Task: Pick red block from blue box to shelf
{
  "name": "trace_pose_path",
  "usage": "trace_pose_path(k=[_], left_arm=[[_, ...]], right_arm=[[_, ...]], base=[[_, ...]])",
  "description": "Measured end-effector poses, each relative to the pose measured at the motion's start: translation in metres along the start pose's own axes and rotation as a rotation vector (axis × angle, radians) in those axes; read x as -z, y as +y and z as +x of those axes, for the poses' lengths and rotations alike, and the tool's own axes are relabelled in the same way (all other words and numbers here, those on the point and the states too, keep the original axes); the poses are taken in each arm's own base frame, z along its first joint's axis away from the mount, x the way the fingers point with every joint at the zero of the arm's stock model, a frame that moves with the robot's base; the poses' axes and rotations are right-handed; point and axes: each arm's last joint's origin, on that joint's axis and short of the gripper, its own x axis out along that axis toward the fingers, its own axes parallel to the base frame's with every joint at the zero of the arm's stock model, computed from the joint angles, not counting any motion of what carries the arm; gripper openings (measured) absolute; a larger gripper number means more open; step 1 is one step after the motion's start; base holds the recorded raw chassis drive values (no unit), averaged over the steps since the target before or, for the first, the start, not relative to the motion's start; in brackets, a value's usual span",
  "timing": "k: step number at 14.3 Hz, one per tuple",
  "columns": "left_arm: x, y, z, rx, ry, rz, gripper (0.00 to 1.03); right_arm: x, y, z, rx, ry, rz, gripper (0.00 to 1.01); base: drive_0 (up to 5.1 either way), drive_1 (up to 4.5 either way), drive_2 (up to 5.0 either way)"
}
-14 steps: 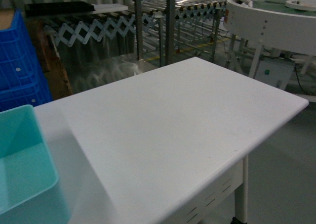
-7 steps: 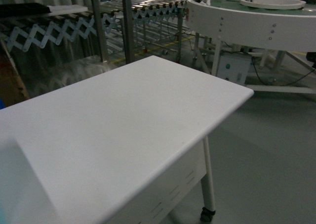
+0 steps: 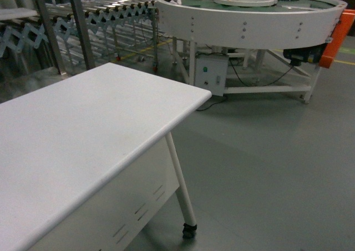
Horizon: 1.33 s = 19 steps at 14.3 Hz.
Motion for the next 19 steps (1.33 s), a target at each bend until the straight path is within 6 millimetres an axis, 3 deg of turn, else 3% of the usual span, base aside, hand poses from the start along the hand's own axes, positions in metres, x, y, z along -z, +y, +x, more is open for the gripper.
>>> trace_pose_path(k=[9, 19], left_arm=[[0.0, 0.0, 0.0, 0.0, 0.0, 0.0, 0.98], [-0.0001, 0.0, 0.0, 0.0, -0.001, 0.0, 0.98]], right_arm=[[0.0, 0.0, 0.0, 0.0, 0.0, 0.0, 0.28], [0.0, 0.0, 0.0, 0.0, 0.0, 0.0, 0.28]], base=[[-1.7, -1.69, -1.7], [-1.8, 0.33, -3.8]])
